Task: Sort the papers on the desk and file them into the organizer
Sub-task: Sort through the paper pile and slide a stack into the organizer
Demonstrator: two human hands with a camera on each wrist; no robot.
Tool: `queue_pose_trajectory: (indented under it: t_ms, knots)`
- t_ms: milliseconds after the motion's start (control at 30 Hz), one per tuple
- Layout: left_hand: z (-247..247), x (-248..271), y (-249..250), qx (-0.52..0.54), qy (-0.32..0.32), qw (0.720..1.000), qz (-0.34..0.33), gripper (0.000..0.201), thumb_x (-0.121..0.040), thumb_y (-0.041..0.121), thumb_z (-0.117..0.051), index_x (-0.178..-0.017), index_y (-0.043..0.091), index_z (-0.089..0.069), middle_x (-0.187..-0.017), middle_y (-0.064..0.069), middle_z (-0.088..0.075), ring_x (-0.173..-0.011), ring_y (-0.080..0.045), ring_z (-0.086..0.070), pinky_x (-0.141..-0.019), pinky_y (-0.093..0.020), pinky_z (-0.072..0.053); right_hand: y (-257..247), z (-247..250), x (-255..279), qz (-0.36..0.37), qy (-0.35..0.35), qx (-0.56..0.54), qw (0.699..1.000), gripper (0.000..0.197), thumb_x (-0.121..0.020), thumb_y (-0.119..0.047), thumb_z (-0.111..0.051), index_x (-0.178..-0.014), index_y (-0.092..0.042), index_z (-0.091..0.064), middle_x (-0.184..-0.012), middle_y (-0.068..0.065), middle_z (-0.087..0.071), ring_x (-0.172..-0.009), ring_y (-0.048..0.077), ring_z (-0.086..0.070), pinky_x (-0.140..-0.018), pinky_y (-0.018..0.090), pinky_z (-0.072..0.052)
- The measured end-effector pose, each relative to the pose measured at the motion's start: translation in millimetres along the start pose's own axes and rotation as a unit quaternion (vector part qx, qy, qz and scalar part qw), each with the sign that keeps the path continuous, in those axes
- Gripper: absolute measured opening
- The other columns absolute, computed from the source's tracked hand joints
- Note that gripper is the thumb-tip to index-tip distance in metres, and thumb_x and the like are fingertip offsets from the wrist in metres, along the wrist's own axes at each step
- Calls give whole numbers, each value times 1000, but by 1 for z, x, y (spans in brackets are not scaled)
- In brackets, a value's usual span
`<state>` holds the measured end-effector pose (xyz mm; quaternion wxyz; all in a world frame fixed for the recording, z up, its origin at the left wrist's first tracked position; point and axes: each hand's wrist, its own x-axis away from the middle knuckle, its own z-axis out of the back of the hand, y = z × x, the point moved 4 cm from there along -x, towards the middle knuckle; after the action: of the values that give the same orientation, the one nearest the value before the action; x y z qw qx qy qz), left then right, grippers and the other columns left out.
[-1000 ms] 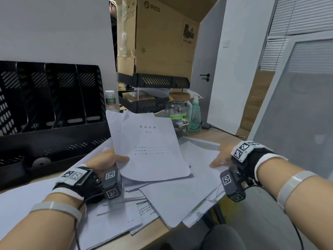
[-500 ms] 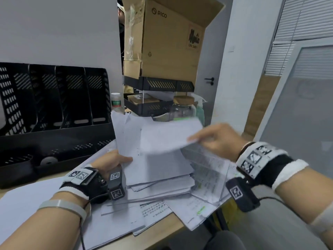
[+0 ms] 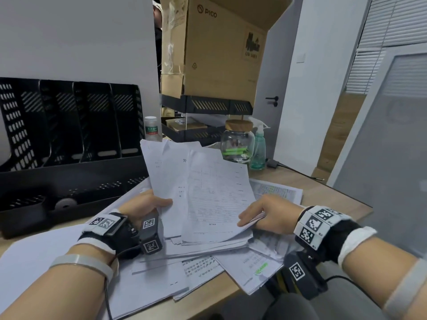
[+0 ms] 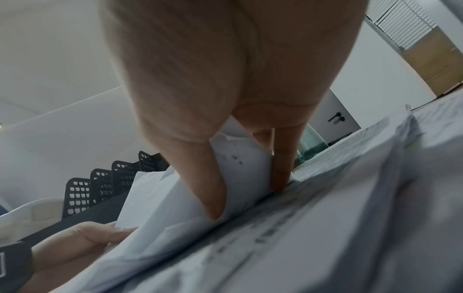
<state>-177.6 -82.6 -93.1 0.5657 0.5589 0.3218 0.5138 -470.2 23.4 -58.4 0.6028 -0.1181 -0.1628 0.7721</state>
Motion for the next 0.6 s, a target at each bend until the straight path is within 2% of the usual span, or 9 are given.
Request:
queue_pose_trajectory:
  t_ms: [67,133,200,267,333,400,467,533,600]
  knots:
    - [4,-5,-3,-16,7,1000,-7,26,-95,0,-63,-121,-3,-63,-97,-21,-75,-53,-26,-72,-42,-26,-53,4,1,0,-10,-4,-9,1000,34,-82,-9,-67,-99,-35,-81,-115,-16,-74,-109,-3,-64,-99,17,-48]
    - [6,-8,-4,-23,12,1000,-11,24,-93,3,-66,-117,0,-66,-95,-18,-77,-55,-26,-73,-46,-26,-53,7,5,1,-17,-9,-6,1000,29,-84,-12,-67,-99,-33,-81,-110,-14,-76,-104,-1,-67,-94,19,-52]
    - [7,-11,-6,-23,10,1000,-11,23,-92,5,-69,-114,5,-67,-94,-17,-78,-63,-32,-75,-52,-30,-56,10,14,1,-32,16,17,999,15,-88,-25,-68,-94,-26,-82,-95,-8,-79,-89,7,-71,-78,26,-57]
    - [8,-12,-6,-28,9,1000,-12,25,-91,7,-70,-116,8,-67,-101,-18,-78,-73,-38,-75,-59,-34,-57,12,31,-1,-63,76,83,992,27,-91,-37,-63,-84,-16,-78,-75,0,-74,-67,15,-65,-59,29,-49]
    - [7,-13,-6,-20,5,1000,-21,27,-92,4,-68,-118,7,-67,-105,-17,-79,-84,-40,-75,-65,-39,-60,12,53,0,-97,140,143,975,35,-93,-42,-56,-83,-12,-72,-72,5,-70,-63,17,-61,-59,28,-48]
    - [3,-11,-4,2,-6,1000,-22,26,-94,-2,-62,-118,7,-66,-109,-16,-78,-97,-41,-74,-83,-49,-60,-3,73,3,-98,180,147,968,27,-93,-39,-54,-96,-18,-71,-84,3,-73,-74,21,-70,-69,35,-56]
    - [-3,-10,-4,52,-21,998,-26,28,-96,-11,-52,-114,6,-65,-104,-14,-78,-98,-38,-72,-92,-51,-56,-26,83,1,-67,178,51,980,26,-94,-26,-53,-119,-22,-63,-105,2,-73,-64,18,-75,-60,36,-60]
    - [-9,-11,-4,80,-33,995,-40,34,-94,-16,-49,-119,3,-64,-106,-13,-78,-105,-39,-70,-100,-53,-51,-51,87,-9,-22,156,-35,987,52,-94,-14,-51,-143,-30,-43,-140,2,-54,-54,16,-74,-52,33,-60]
    - [-15,-12,-2,94,-45,993,-54,39,-91,-14,-53,-124,4,-62,-114,-17,-77,-110,-40,-69,-103,-56,-50,-75,86,-25,-3,136,-67,988,59,-92,-8,-48,-145,-33,-42,-154,1,-39,-57,20,-76,-58,37,-63]
